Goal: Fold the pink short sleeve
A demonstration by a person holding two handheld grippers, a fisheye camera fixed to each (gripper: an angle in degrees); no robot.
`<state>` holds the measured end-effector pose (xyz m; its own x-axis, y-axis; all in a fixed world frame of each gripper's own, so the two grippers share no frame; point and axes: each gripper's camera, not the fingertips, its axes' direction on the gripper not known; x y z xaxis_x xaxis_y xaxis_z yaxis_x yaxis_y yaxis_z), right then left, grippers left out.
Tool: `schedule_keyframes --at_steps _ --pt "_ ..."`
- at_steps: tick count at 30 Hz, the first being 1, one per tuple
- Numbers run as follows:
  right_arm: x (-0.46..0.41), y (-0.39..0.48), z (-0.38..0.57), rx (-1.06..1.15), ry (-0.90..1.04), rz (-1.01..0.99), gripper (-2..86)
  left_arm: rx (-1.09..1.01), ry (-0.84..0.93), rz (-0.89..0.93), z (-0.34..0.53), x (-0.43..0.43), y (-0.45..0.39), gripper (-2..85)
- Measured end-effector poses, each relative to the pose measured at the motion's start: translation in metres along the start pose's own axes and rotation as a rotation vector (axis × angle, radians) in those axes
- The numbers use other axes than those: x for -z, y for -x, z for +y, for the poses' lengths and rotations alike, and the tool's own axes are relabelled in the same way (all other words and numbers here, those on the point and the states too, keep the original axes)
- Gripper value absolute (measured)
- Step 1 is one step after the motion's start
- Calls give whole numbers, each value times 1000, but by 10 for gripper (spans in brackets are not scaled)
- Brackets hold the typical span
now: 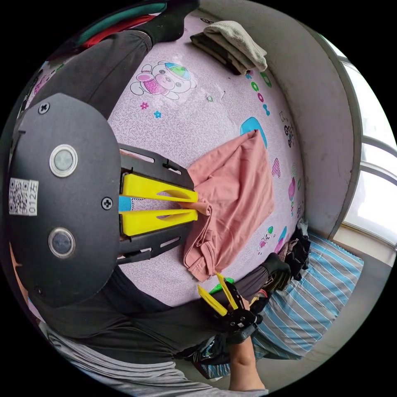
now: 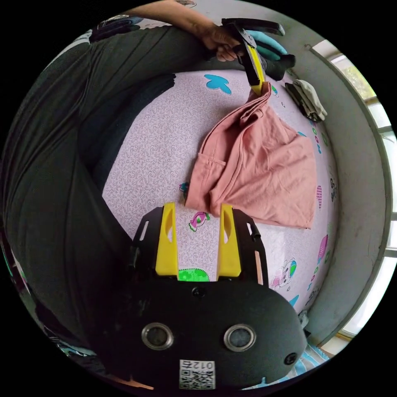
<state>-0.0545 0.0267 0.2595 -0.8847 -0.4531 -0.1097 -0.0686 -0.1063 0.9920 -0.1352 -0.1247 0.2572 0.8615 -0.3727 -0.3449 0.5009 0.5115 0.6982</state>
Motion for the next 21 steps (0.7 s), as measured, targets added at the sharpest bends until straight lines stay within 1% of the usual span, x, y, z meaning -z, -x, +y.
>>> schedule_keyframes --at_steps 6,9,12,14,17,19,20,21 --pt "-33 3 -23 19 -18 67 135 8 4 1 34 -6 -11 7" --pt "-50 1 -36 40 -27 86 108 7 8 3 55 -9 -19 7" --pt "-67 -10 -46 29 -36 9 70 11 8 4 77 -12 -26 7" --pt "-81 -17 -54 -40 -15 33 53 14 6 2 91 -13 -32 7" --pt "-92 -34 -63 -194 -25 3 36 35 -21 17 116 -8 -40 7" --pt "-80 -58 -59 -361 -105 6 27 72 -88 50 131 6 -41 7" --pt "-73 -65 -56 -405 -134 16 26 103 -155 70 140 21 -39 6" --pt "-56 -82 -49 -491 -203 41 23 129 -235 91 148 40 -38 6"
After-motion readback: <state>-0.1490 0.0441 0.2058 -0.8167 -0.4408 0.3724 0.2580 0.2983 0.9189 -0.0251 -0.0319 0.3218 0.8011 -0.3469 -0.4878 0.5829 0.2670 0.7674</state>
